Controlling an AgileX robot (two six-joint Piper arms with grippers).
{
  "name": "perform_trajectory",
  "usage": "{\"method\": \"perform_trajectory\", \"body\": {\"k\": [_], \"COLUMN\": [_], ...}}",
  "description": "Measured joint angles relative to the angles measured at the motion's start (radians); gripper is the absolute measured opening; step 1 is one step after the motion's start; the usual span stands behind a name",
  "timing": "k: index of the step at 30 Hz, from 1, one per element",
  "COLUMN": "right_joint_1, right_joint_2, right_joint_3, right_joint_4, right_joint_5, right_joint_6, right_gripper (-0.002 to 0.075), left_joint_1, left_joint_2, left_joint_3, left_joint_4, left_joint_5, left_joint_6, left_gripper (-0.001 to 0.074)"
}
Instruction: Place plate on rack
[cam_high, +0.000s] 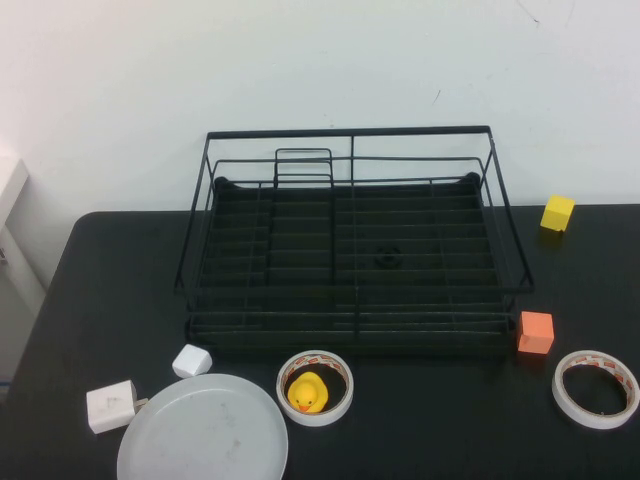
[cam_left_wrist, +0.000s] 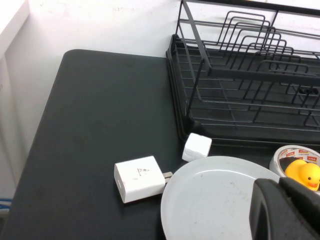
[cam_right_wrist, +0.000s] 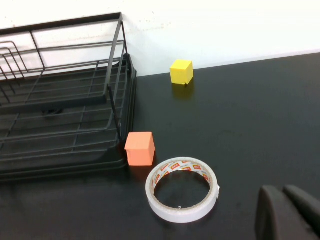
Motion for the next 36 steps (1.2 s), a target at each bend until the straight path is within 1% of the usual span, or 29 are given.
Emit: {"method": "perform_trajectory", "body": {"k": [18, 21, 24, 31, 33, 36], "right_joint_1": [0.0, 0.0, 0.0, 0.0, 0.0, 0.0], "right_joint_2": [0.0, 0.0, 0.0, 0.0, 0.0, 0.0], "right_joint_3": [0.0, 0.002, 0.006, 0.006, 0.006, 0.006], "right_joint_4": [0.0, 0.0, 0.0, 0.0, 0.0, 0.0], "right_joint_5": [0.0, -0.03, -0.134, -0.581, -0.661, -0.77], "right_joint_6": [0.0, 0.0, 0.0, 0.0, 0.0, 0.0], "right_gripper": [-0.0002, -0.0002, -0.0002, -0.0002, -0.0002, -0.0002], "left_joint_1": [0.0, 0.0, 0.0, 0.0, 0.0, 0.0], "left_joint_2": [0.0, 0.0, 0.0, 0.0, 0.0, 0.0], "left_joint_3": [0.0, 0.0, 0.006, 0.006, 0.006, 0.006], "left_joint_4": [0.0, -0.002, -0.002, -0.004, -0.006, -0.008], "left_joint_5": [0.0, -0.02, -0.096, -0.47, -0.559, -0.647], "left_joint_6": [0.0, 0.0, 0.0, 0.0, 0.0, 0.0], "left_gripper": [-0.0002, -0.0002, -0.0002, -0.0002, -0.0002, -0.0002]}}
